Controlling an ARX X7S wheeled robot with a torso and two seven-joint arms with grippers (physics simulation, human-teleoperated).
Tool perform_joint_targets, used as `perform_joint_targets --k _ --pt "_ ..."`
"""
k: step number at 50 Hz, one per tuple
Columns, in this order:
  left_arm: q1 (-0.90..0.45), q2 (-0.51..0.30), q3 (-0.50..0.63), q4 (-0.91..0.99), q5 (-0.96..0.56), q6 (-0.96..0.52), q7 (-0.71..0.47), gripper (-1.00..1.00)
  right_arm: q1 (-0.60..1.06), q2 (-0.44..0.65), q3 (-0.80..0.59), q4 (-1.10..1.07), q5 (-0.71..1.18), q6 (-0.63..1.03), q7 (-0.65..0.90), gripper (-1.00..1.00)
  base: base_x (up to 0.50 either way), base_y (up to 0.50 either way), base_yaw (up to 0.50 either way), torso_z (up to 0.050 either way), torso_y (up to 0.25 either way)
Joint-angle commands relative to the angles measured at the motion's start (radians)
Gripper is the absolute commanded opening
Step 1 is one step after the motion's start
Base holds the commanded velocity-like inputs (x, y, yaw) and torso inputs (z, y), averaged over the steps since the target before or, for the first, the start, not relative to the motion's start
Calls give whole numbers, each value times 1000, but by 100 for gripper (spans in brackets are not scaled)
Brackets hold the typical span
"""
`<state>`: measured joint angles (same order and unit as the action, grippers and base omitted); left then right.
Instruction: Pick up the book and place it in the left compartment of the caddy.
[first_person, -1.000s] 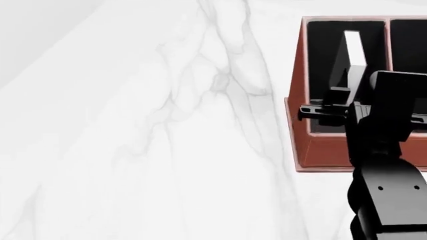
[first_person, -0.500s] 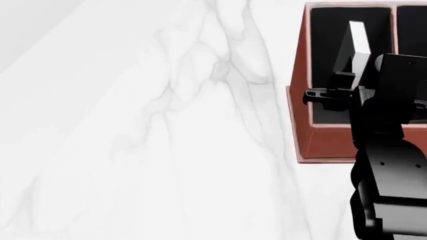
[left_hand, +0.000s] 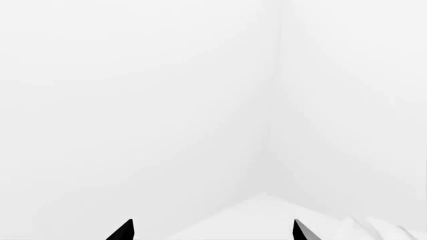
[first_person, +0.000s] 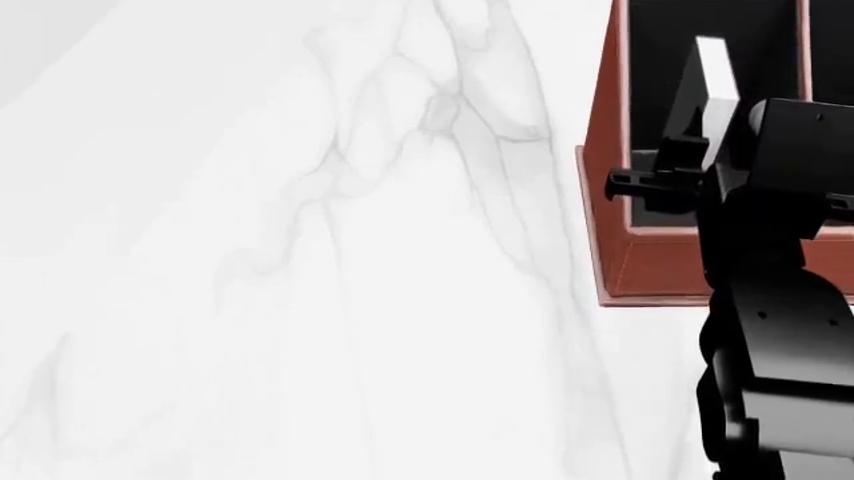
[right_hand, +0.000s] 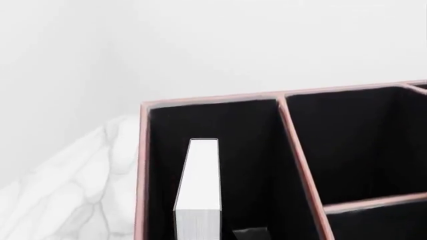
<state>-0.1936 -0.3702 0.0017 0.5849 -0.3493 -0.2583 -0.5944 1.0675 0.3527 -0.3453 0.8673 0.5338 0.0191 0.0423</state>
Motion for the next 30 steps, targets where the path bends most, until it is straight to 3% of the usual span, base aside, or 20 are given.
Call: perform_joint_targets --k 1,13,30 --pt "29 15 -37 46 -36 -23 52 100 8 -34 32 -30 -68 -22 -21 -100 0 0 0 0 0" --pt "35 12 -41 52 -46 -18 51 100 182 -126 38 437 -111 -230 -127 -100 0 0 0 0 1" --pt "46 9 -44 55 -51 -8 49 100 173 -146 207 441 -263 -197 -147 -100 0 0 0 0 2"
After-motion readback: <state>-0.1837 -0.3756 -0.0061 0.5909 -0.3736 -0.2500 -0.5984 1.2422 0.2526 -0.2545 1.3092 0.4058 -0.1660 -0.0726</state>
